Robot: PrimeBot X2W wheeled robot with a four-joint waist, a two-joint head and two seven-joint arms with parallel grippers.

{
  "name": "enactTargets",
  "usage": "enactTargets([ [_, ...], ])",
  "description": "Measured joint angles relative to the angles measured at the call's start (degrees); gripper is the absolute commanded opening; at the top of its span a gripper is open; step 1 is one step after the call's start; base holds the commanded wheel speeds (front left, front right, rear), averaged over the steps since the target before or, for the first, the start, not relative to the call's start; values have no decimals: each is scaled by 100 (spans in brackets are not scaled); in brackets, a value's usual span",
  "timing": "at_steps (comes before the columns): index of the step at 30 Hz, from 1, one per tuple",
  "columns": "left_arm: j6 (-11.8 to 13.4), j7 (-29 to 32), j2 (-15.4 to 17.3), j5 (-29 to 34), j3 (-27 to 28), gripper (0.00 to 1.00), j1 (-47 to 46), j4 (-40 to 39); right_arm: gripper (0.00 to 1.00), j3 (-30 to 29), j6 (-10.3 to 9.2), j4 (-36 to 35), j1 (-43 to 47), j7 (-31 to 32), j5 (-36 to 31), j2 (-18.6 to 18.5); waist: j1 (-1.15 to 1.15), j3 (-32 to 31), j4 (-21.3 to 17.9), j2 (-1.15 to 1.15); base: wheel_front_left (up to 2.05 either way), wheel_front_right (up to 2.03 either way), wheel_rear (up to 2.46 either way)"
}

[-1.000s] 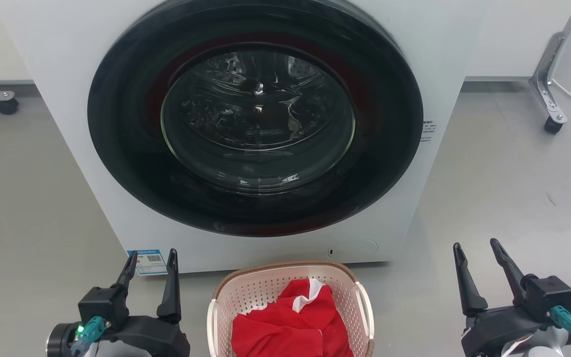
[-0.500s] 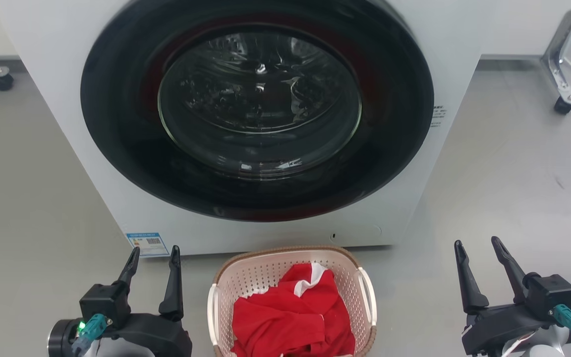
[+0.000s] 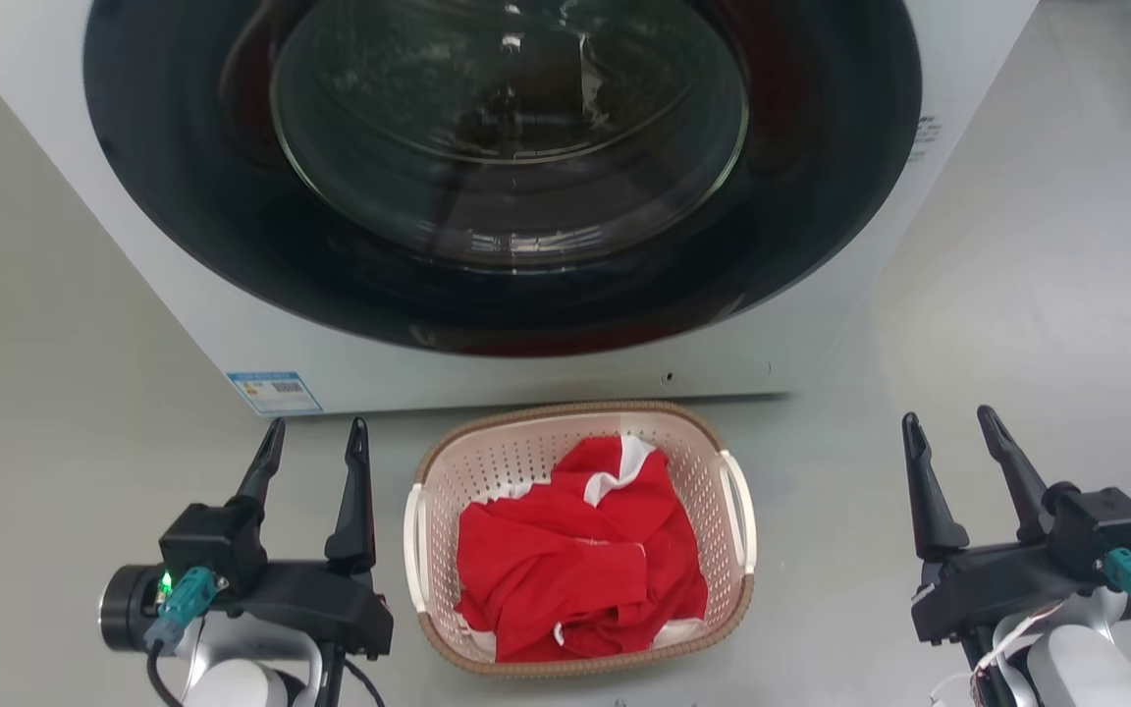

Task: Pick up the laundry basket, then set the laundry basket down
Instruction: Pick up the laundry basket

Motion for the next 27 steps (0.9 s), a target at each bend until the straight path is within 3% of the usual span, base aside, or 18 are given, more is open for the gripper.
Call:
enactTargets([
  [14, -12, 0, -65, -1, 29, 100, -759, 14, 100, -14, -9, 13, -659, 54, 0, 64, 1, 1051, 14, 0, 0, 0, 0],
  [27, -257, 42, -130, -65, 99, 100, -1774, 514, 100, 25, 3, 335, -1661, 162, -10, 123, 0, 2157, 67, 1, 0, 0, 0],
])
